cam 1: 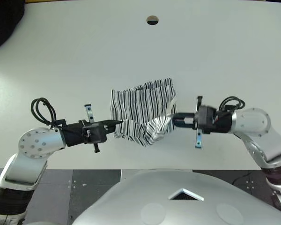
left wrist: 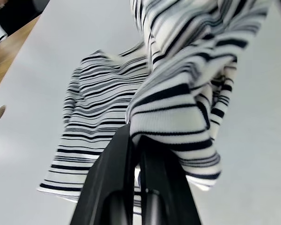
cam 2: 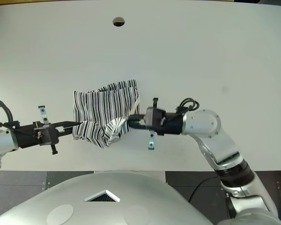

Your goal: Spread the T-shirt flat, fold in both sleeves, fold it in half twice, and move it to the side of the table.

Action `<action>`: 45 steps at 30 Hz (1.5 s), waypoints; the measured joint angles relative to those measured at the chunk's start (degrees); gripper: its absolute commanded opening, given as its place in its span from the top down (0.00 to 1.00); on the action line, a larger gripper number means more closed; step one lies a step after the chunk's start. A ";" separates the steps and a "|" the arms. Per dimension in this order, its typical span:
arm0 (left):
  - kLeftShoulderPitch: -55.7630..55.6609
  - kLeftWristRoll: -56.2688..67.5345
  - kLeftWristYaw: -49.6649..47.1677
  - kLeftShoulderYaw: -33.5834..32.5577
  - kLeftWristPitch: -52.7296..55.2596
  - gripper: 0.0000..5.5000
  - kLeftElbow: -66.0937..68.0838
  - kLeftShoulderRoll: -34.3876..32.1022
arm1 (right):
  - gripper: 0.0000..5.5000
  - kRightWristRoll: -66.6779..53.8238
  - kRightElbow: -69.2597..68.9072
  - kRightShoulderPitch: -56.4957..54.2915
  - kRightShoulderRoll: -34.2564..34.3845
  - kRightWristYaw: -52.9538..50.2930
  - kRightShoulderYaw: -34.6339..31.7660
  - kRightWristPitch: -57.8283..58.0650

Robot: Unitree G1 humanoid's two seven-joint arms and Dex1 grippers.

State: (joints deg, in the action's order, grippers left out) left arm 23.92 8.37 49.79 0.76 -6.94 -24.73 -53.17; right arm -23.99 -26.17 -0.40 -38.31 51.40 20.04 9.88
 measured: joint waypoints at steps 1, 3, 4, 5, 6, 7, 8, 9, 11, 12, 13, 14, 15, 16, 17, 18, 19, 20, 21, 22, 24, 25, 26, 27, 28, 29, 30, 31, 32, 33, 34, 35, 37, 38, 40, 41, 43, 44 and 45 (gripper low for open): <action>-2.49 -0.45 -1.78 0.51 4.30 0.97 0.62 1.12 | 0.98 0.02 1.58 -1.74 0.82 -1.28 -0.97 1.94; -6.60 -1.14 -4.32 1.05 11.19 0.97 2.20 3.33 | 0.98 0.78 4.81 -4.23 2.18 -3.08 -1.40 5.09; -8.29 -1.49 -5.41 1.28 13.88 0.97 3.07 4.26 | 0.98 1.96 6.97 -5.58 3.06 -4.01 -1.38 6.50; -9.37 -2.03 -6.22 1.74 16.17 0.97 3.69 5.21 | 0.98 3.21 9.21 -6.84 4.20 -4.84 -1.13 7.40; -10.02 -2.25 -6.49 2.18 17.78 0.95 4.09 5.87 | 0.98 4.26 10.78 -7.72 4.88 -5.19 -0.78 7.76; -10.57 -2.32 -6.91 2.62 19.29 0.92 4.42 6.38 | 0.93 5.08 12.21 -8.37 5.63 -5.48 -0.68 7.92; -11.70 -2.44 -7.78 3.35 21.65 0.89 5.18 7.81 | 0.91 6.24 14.66 -9.44 6.93 -6.10 -0.40 8.28; -12.26 -2.44 -8.09 3.68 23.08 0.86 5.77 8.57 | 0.87 6.85 15.99 -10.04 7.54 -6.29 -0.20 8.51; -13.44 -2.43 -8.63 4.11 25.96 0.81 6.55 9.71 | 0.81 7.64 19.21 -10.76 9.20 -6.76 -0.17 9.12; -13.59 -2.41 -8.77 4.14 26.89 0.77 6.56 10.07 | 0.77 8.03 20.10 -11.00 9.60 -6.78 -0.18 9.23; -13.63 -2.35 -8.99 4.14 27.61 0.76 6.58 10.46 | 0.75 8.12 20.86 -11.34 10.06 -6.81 -0.22 9.37; -13.84 -2.24 -9.39 4.16 29.05 0.71 6.60 11.38 | 0.70 8.16 22.02 -11.89 11.11 -6.93 -0.37 9.55; -14.09 -1.97 -9.83 4.14 29.72 0.71 6.79 12.02 | 0.67 8.07 22.49 -11.96 11.81 -7.09 -0.81 9.79; -14.43 -1.72 -10.19 4.06 30.66 0.71 7.05 12.86 | 0.64 8.01 22.84 -11.99 12.53 -7.29 -1.24 10.00; -14.67 -1.09 -10.42 3.79 31.50 0.71 7.21 13.53 | 0.64 7.90 23.06 -11.99 13.04 -7.49 -1.52 10.33; -14.96 -0.03 -10.86 3.29 32.69 0.71 7.48 14.77 | 0.64 7.70 23.55 -11.99 13.97 -7.84 -2.05 10.76; -15.18 0.93 -11.50 2.63 34.14 0.71 7.61 15.85 | 0.64 6.89 24.14 -11.99 15.11 -8.52 -3.10 11.57; -15.32 1.87 -11.93 1.85 35.18 0.71 7.74 16.65 | 0.64 6.54 24.60 -12.06 15.81 -9.08 -3.81 11.99; -16.01 3.21 -12.97 0.46 36.86 0.71 8.23 18.00 | 0.64 5.81 25.75 -12.22 17.22 -10.48 -5.51 13.09; -16.59 4.35 -13.21 -0.50 38.03 0.71 8.44 18.73 | 0.64 5.35 26.59 -12.49 17.89 -11.37 -6.49 13.82; -19.05 7.72 -15.56 -4.13 41.43 0.71 9.87 21.53 | 0.64 4.14 30.35 -14.22 20.24 -14.69 -10.30 16.09; -19.85 8.91 -16.13 -5.34 42.51 0.71 10.47 22.15 | 0.64 4.10 31.43 -14.85 20.52 -15.47 -11.05 16.32; -21.28 10.49 -17.45 -7.27 44.17 0.71 11.96 23.54 | 0.64 4.30 33.75 -15.74 21.21 -17.14 -12.34 16.51; -22.63 11.81 -18.30 -8.85 45.65 0.71 13.34 24.43 | 0.64 4.77 35.75 -16.33 21.63 -18.33 -12.98 16.50; -23.92 13.12 -19.03 -10.08 46.96 0.71 14.49 25.31 | 0.64 5.20 37.36 -16.56 21.91 -19.03 -13.31 16.47; -24.93 13.95 -19.44 -10.68 47.65 0.71 15.48 25.85 | 0.64 5.78 38.60 -16.60 22.11 -19.46 -13.45 16.45; -25.45 14.06 -19.83 -10.84 48.18 0.71 15.87 26.14 | 0.64 5.93 39.29 -16.60 22.25 -19.65 -13.62 16.43; -25.94 14.75 -20.17 -11.32 49.11 0.71 16.40 26.54 | 0.64 6.17 39.80 -16.68 22.41 -19.77 -13.79 16.39; -26.30 15.55 -20.58 -11.96 49.83 0.71 17.10 27.03 | 0.64 6.46 40.28 -16.71 22.59 -19.84 -13.87 16.37; -26.72 15.83 -21.18 -12.27 50.42 0.71 17.87 27.34 | 0.64 6.93 40.55 -16.71 22.75 -19.94 -13.89 16.28; -27.09 15.92 -21.74 -12.46 50.56 0.71 18.69 27.65 | 0.64 7.13 40.83 -16.72 22.91 -20.10 -13.92 15.99; -27.23 15.90 -22.12 -12.57 50.51 0.71 19.32 27.90 | 0.64 7.54 40.98 -16.72 23.06 -20.24 -13.99 15.44; -27.22 14.41 -22.21 -12.20 46.95 0.71 19.75 27.94 | 0.68 8.79 40.30 -16.48 23.19 -20.10 -13.95 11.60; -26.90 12.83 -21.99 -11.61 42.93 0.74 19.53 27.91 | 0.69 9.91 38.63 -15.81 23.14 -19.66 -13.56 7.89; -25.75 10.66 -21.37 -10.61 34.96 0.79 18.37 28.15 | 0.76 11.91 34.60 -14.31 23.13 -18.72 -12.14 0.83; -24.53 10.26 -21.20 -10.52 30.25 0.82 17.63 29.10 | 0.79 13.32 32.52 -13.57 23.20 -18.50 -11.29 -3.08; -21.89 8.29 -22.48 -10.38 20.77 0.89 18.34 32.63 | 0.86 17.08 28.50 -12.72 23.66 -19.00 -8.86 -10.29; -20.80 6.33 -24.46 -10.28 15.70 0.92 20.24 34.23 | 0.90 18.81 27.24 -12.23 24.17 -19.75 -7.33 -12.70; -19.41 4.12 -26.74 -10.24 10.15 0.96 22.45 36.08 | 0.94 20.95 26.47 -11.58 24.96 -20.41 -5.12 -14.79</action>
State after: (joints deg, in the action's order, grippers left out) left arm 4.50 12.49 23.05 -9.48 3.21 -2.28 -17.09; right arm -3.04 0.30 -11.98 -13.35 30.98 14.92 -4.91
